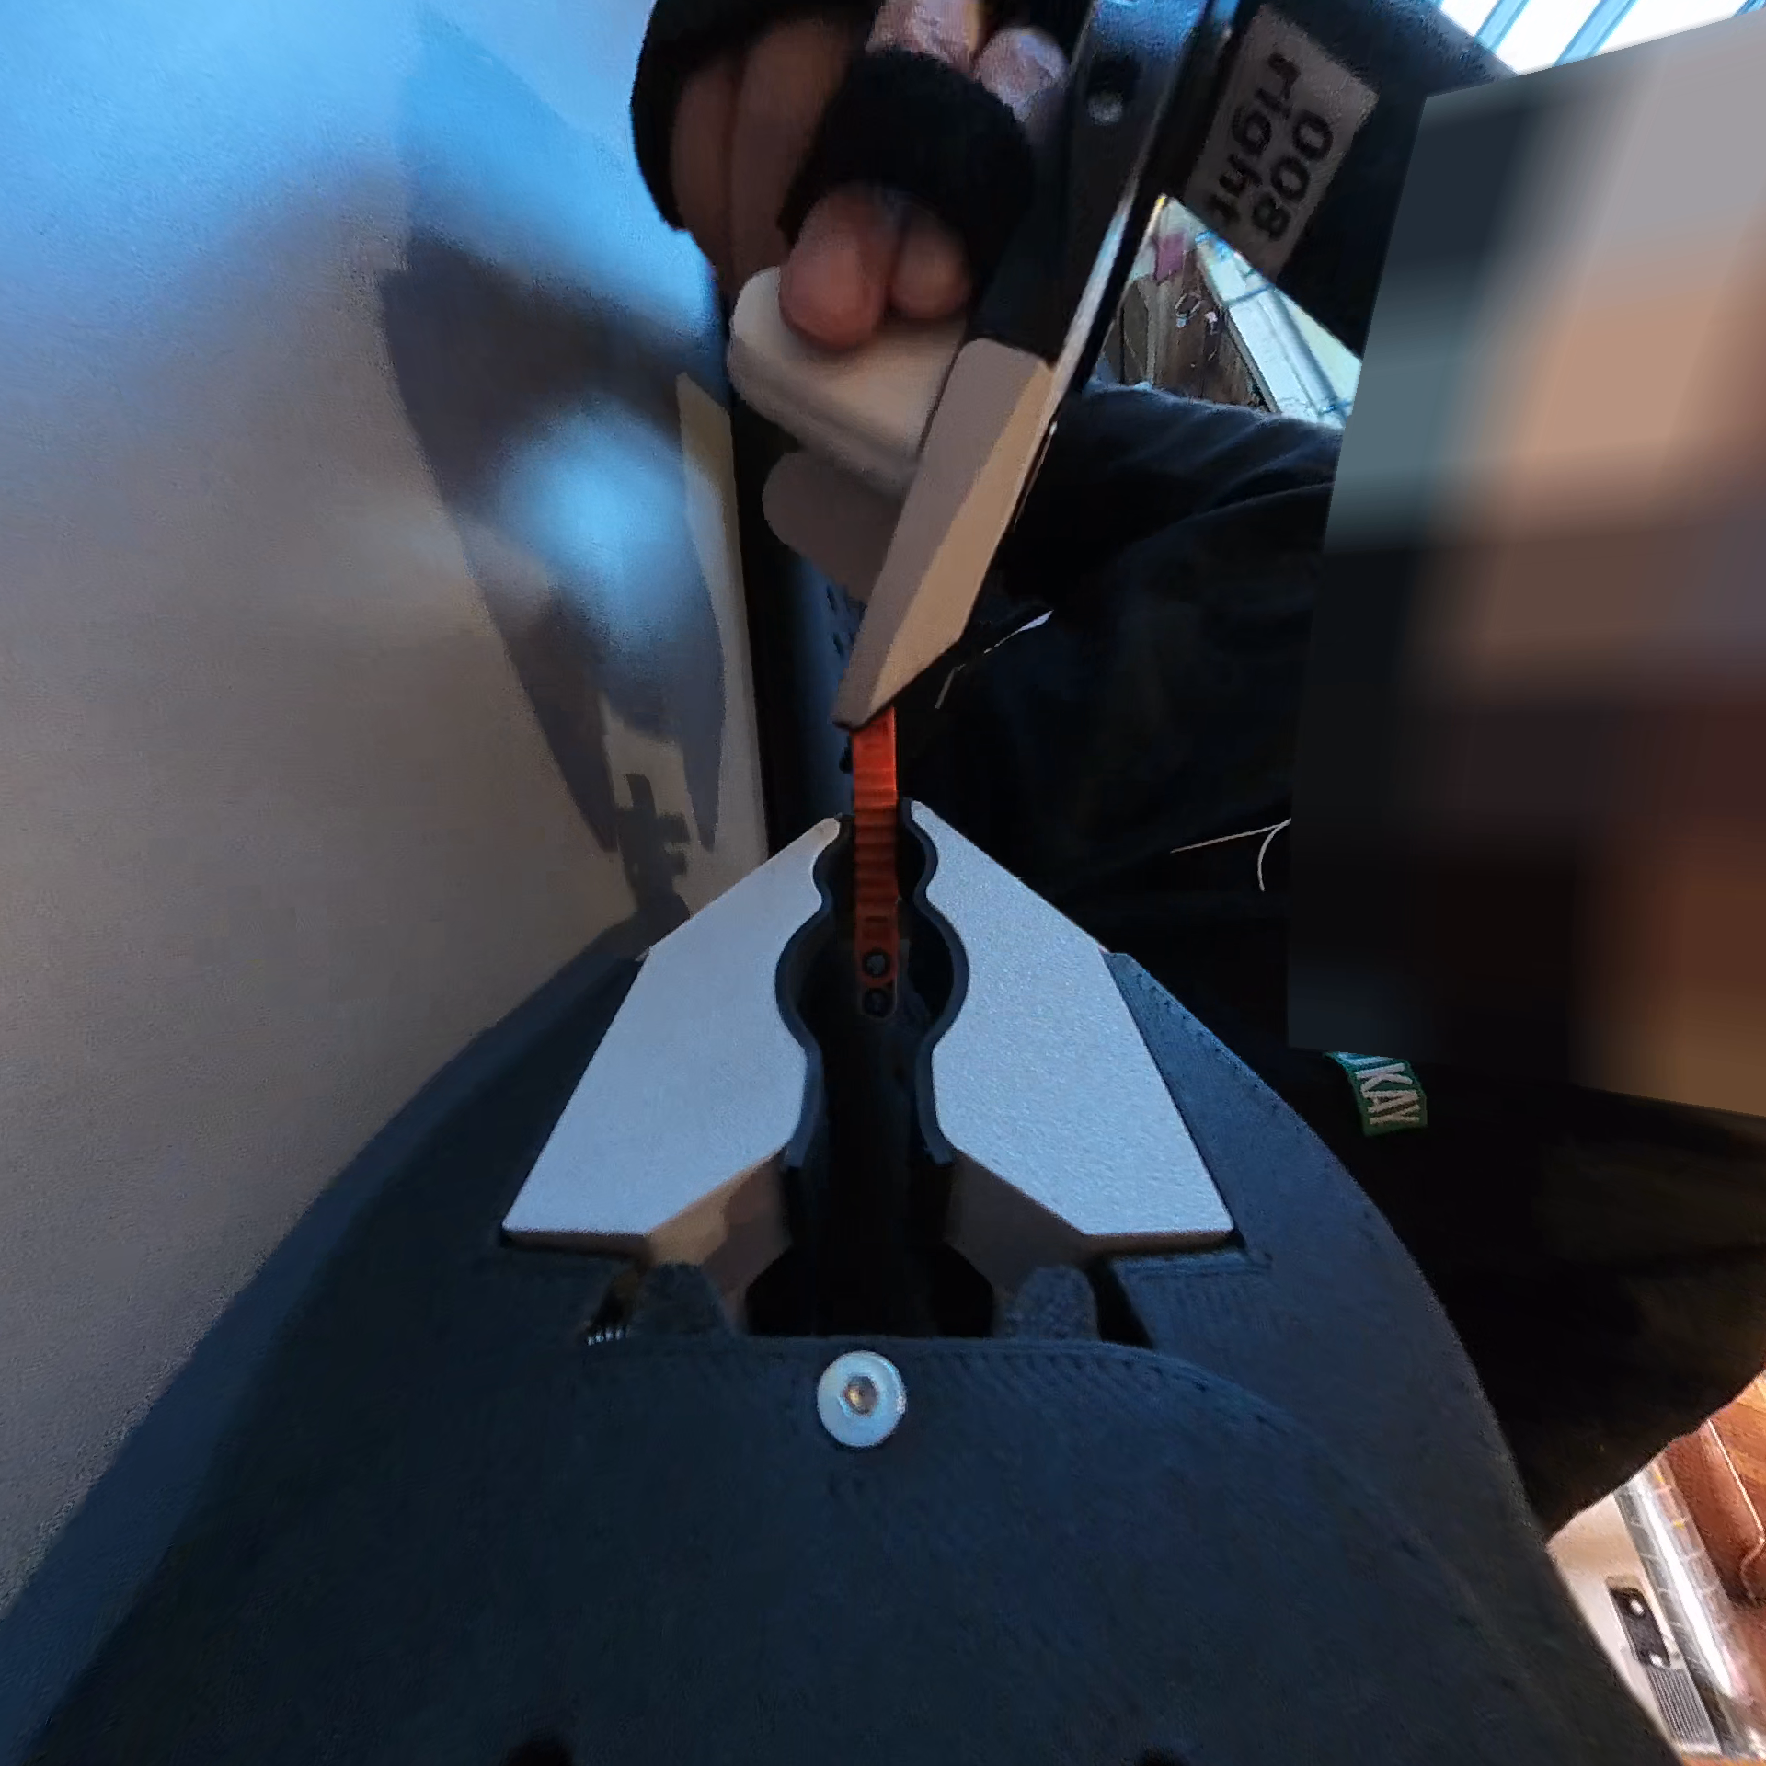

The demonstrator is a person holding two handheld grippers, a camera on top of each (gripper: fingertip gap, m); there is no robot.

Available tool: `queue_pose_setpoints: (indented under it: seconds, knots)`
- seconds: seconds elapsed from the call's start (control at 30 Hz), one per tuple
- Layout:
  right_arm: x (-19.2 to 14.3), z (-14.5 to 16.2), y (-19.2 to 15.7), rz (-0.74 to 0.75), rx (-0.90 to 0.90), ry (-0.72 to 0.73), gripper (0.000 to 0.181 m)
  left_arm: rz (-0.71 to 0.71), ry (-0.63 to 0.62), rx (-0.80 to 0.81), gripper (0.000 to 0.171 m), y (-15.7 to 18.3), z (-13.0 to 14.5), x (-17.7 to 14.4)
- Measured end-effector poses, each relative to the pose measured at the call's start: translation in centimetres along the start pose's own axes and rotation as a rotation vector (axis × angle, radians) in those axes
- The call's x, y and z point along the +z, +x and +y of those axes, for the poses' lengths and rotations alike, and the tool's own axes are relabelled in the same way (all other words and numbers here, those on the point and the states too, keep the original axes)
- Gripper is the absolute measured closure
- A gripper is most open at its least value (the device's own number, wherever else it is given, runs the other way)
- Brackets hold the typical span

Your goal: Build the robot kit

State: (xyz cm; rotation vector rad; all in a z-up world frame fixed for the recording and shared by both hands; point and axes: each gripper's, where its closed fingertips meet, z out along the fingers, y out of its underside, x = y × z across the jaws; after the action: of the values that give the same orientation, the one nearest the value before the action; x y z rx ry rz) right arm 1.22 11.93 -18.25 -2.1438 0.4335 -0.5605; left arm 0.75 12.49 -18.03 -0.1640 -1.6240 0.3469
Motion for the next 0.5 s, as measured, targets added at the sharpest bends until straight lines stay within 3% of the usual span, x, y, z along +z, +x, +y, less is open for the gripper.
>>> queue_pose_setpoints:
  seconds: [0.03,0.27,0.5]
  knots:
    - [0.09,0.3,0.13,0.012,-0.018,-0.027,0.152,-0.004,-0.013,-0.004,0.166,-0.08,0.16,0.1]
    - [0.36,0.27,-0.47,-0.021,0.073,-0.014,0.153,0.0,-0.04,-0.03,0.166,-0.22,0.39,0.27]
    - [0.46,0.42,-0.63,0.025,0.055,-0.028,0.153,0.002,-0.044,-0.046,0.166,-0.32,0.44,0.3]
